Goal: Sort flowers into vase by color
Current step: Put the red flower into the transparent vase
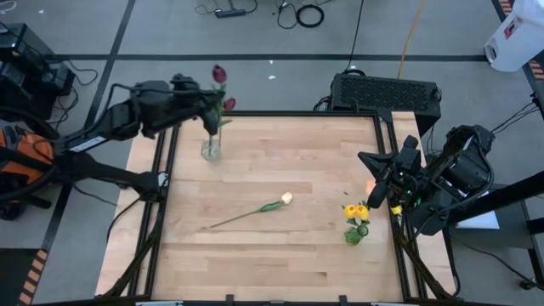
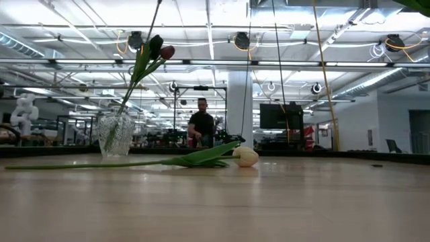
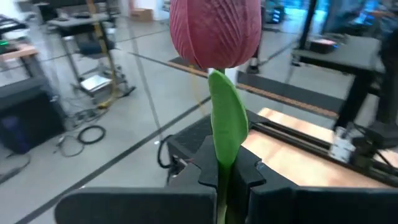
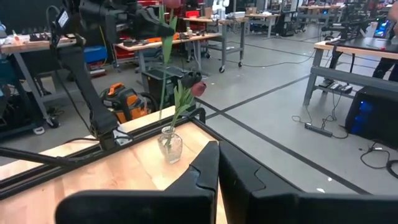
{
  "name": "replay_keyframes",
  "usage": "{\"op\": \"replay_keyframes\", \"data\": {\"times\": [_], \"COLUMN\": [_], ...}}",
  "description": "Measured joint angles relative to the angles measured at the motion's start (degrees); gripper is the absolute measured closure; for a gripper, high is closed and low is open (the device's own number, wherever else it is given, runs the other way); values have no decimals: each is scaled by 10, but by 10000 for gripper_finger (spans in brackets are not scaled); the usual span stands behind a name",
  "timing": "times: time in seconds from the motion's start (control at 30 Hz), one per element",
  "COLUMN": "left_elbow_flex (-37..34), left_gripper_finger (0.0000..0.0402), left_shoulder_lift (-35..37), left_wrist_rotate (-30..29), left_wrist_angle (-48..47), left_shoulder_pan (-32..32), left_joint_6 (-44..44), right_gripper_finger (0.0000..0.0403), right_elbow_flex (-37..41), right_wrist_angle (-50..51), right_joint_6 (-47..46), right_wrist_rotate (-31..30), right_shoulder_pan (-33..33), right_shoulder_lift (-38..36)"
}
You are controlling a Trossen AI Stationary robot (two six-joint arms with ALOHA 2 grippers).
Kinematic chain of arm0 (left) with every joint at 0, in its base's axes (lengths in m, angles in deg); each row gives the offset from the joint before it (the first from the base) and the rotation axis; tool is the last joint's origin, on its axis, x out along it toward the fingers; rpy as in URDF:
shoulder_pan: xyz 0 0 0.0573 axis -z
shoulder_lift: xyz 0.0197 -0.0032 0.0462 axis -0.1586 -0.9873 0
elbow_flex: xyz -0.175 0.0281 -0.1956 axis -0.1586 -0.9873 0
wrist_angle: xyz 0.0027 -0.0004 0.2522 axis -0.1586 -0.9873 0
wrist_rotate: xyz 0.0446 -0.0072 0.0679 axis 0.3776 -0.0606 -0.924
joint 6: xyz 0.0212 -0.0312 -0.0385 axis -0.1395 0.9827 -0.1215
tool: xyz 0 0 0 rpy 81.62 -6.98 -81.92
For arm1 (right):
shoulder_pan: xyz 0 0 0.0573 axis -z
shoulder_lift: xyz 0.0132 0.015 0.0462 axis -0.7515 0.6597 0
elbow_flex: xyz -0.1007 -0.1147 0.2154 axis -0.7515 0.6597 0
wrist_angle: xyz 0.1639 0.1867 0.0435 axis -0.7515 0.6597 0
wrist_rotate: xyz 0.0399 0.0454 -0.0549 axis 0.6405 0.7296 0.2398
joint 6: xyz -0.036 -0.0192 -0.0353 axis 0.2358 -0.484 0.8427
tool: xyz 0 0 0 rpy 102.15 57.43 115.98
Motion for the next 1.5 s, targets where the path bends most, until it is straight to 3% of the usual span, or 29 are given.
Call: {"op": "replay_keyframes", "data": {"times": [0.17, 0.33, 0.63, 0.8, 0.97, 1.23, 1.5], "left_elbow_flex": [-40, -87, -196, -215, -250, -345, -354], "left_gripper_finger": [396, 396, 396, 396, 396, 396, 396], "left_shoulder_lift": [41, 62, 85, 95, 117, 166, 173], "left_wrist_rotate": [-35, -124, -154, -196, -205, -214, -210], "left_wrist_angle": [-1, 0, 116, 126, 135, 259, 266], "left_shoulder_pan": [0, 0, 0, -1, -15, -39, -41], "left_joint_6": [12, -2, -22, -36, -35, -32, -31], "right_gripper_finger": [399, 399, 399, 399, 399, 399, 399], "right_elbow_flex": [0, 0, 0, 0, 0, 0, 0], "right_wrist_angle": [0, 0, -2, -5, -5, -5, -5], "right_joint_6": [0, -1, -4, -5, -5, -5, -5], "right_wrist_rotate": [-1, 0, 4, 4, 4, 4, 4], "right_shoulder_pan": [5, 20, 30, 30, 30, 30, 30], "right_shoulder_lift": [0, 0, 0, 0, 0, 0, 0]}}
